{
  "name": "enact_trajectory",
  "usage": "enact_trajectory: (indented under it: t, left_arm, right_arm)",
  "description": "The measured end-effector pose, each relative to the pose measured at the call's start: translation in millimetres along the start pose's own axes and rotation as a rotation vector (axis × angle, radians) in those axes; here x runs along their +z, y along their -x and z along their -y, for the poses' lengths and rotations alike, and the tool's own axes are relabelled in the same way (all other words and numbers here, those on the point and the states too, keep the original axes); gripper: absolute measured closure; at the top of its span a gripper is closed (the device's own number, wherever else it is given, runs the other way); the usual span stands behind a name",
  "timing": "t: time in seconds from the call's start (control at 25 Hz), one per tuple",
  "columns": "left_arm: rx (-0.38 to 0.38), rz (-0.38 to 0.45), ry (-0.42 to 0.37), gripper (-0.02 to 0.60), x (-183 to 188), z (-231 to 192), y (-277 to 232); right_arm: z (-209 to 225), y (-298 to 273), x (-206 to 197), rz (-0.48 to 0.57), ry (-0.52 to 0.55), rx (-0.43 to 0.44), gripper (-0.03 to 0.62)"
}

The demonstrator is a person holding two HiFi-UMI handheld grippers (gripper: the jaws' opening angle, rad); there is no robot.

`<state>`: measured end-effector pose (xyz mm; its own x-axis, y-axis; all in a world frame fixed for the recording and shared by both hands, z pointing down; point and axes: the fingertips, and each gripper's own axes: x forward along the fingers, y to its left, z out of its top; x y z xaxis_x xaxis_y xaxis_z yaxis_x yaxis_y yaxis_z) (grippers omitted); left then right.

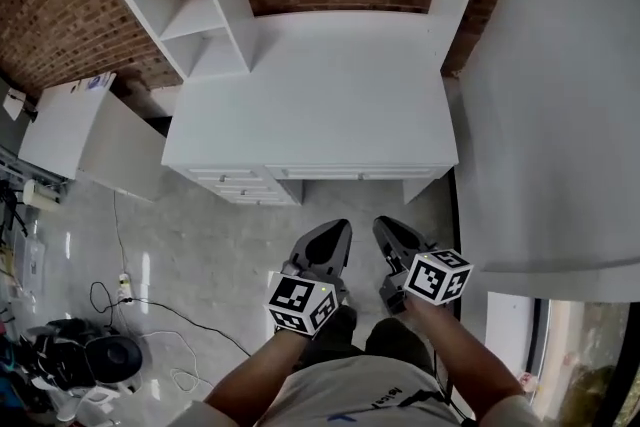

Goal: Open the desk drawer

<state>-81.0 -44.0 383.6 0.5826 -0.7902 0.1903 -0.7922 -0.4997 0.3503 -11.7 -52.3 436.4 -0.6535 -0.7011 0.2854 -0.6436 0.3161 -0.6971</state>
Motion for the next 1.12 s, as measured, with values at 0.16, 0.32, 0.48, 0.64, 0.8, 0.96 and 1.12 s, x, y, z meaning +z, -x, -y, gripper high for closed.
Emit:
enact_trajectory:
  t: [0.16, 0.32, 0.48, 0.64, 0.8, 0.96, 1.12]
  left_arm:
    - [-0.002, -0.012, 0.013, 0.569, -4, -32, -27]
    - [-0.005, -0.027, 0.018, 0.569, -12, -52, -57]
    - [0.005, -0.033, 0.007, 0.569, -21, -69, -88]
    - [0.036, -0.046, 0.004, 0.569, -33, -88, -114]
    - [0.072, -0.063, 0.012, 0.569, -51, -109, -138]
    - [0.099, -0.087, 0.016, 0.569, -70, -124, -157]
    - [0.103, -0.111, 0.013, 0.569, -91, -133, -170]
  right_arm:
    - [27, -35, -2, -0.013, -0.035, -0.037, 0.572]
    - [63, -63, -6, -0.033, -0.069, -0.075, 0.571]
    - [101, -92, -11, -0.066, -0.096, -0.091, 0.568]
    - [142, -124, -22, -0.118, -0.122, -0.105, 0.531]
    - [192, -155, -38, -0.154, -0.154, -0.146, 0.517]
    - [237, -178, -65, -0.189, -0.198, -0.189, 0.502]
    - [266, -194, -86, -0.203, -0.243, -0.210, 0.488]
